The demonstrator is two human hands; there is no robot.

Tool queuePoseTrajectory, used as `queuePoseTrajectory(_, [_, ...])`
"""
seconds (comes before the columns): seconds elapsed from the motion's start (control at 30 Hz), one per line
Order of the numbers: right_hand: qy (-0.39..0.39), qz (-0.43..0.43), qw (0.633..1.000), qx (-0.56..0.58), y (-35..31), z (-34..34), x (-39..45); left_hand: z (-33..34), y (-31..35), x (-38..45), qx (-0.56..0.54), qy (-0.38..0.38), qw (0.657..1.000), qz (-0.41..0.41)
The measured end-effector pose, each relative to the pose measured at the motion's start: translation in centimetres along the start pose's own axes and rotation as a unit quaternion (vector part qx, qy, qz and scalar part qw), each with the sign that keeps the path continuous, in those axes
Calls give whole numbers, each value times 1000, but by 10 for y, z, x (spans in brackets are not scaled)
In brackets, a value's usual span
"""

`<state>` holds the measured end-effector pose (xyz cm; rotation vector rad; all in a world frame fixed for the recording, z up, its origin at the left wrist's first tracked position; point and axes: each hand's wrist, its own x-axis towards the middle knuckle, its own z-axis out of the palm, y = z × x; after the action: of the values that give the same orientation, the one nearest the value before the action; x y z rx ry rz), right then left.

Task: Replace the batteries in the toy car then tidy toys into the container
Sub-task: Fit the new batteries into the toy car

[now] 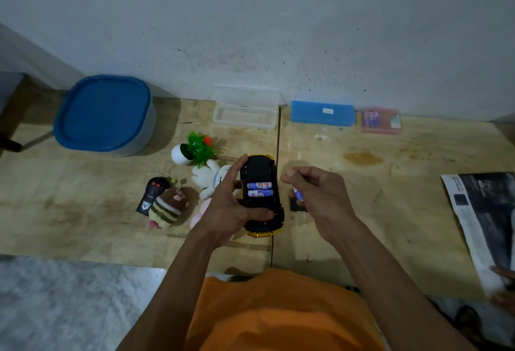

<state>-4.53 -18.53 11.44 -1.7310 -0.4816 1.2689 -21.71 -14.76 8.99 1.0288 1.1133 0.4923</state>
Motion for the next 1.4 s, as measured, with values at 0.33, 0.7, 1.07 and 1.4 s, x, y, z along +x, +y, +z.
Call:
queuePoseTrajectory(0.33, [19,-129,988,-84,12,11,1,-2,-2,2,-10,-6,1000,4])
queuePoseTrajectory(0.7, [139,-222,955,-137,48,29,-1,3,-1,5,-45,16,999,23])
queuePoseTrajectory(1.07, [48,-180,967,-173,34,19,11,-8,-2,4,-32,8,998,51])
queuePoseTrajectory(1.4, [-12,-222,930,-292,40,10,20,-12,-4,9,-6,-33,999,34])
